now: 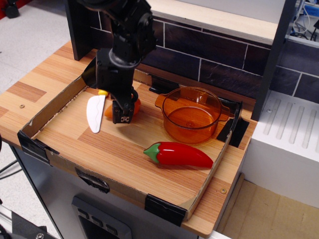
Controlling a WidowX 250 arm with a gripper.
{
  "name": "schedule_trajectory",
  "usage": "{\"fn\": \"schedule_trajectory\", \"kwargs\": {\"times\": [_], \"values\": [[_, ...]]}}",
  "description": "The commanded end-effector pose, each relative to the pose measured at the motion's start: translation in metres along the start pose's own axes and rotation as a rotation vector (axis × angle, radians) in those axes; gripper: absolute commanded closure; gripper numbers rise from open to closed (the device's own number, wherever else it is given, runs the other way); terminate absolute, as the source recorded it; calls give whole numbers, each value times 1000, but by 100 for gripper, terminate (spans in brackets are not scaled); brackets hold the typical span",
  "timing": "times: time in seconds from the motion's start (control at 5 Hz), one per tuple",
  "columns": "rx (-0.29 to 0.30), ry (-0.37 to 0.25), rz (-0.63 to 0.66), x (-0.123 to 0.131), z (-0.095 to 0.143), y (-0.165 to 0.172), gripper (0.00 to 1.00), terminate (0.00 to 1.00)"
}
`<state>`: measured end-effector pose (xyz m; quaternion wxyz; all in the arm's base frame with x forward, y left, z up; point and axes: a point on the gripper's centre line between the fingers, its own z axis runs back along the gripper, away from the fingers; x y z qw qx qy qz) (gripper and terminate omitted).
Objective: Take carrot out of pot
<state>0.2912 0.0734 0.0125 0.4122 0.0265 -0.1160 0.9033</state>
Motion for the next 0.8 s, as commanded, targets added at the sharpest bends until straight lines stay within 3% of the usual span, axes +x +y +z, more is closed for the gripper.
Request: {"fn": "schedule_trajectory", "kwargs": {"times": [0.0,0.2,0.4,0.6], "values": [[20,17,-1,7,11,-27,0,0],[22,37,6,11,21,-28,0,0],[9,80,42,21,47,-34,0,0],[-21,184,126,41,93,-43,0,100]]}}
